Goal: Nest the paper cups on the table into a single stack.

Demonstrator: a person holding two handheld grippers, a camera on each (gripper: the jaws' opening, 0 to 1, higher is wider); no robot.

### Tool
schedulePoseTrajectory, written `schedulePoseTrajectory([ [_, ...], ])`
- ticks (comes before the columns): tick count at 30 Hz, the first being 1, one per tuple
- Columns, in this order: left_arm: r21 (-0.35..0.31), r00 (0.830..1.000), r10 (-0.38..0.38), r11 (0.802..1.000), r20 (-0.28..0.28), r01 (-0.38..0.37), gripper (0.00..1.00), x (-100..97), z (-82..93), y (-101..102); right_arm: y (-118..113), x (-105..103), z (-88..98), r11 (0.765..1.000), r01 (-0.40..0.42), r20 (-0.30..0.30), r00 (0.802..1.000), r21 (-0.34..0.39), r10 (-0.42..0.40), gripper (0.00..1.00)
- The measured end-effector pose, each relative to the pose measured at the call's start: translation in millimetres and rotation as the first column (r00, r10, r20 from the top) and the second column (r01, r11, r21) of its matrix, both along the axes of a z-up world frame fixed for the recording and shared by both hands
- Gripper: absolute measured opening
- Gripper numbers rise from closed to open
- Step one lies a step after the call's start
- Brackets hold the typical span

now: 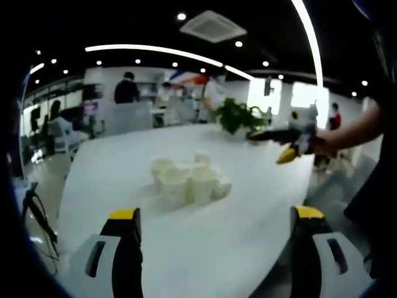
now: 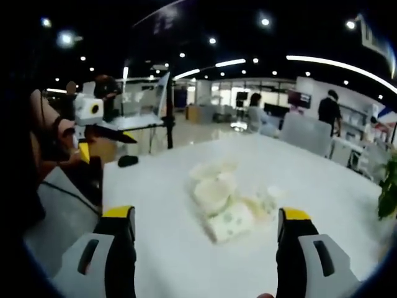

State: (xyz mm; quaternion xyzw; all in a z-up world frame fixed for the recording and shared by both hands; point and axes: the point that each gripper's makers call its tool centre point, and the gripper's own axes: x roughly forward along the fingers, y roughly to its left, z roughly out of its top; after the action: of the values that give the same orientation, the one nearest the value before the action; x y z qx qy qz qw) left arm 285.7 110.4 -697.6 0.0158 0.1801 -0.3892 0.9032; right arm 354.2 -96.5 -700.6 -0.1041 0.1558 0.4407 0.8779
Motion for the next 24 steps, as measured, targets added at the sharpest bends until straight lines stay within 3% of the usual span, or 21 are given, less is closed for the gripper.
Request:
schedulePoseTrajectory([
  [16,-0.012,0.998,0.063,0.998,-0.005,-0.063,1.0,9.6,-4.4,2,44,47,-26.3,0.993,-0.112,-0.04,0.993,-0.036,0.11,0.87],
  [24,-0.012,0.997,0.08,0.997,-0.013,-0.08,1.0,10.1,-7.0,4,62,59,-40.1,0.987,-0.154,-0.054,0.987,-0.052,0.151,0.85],
])
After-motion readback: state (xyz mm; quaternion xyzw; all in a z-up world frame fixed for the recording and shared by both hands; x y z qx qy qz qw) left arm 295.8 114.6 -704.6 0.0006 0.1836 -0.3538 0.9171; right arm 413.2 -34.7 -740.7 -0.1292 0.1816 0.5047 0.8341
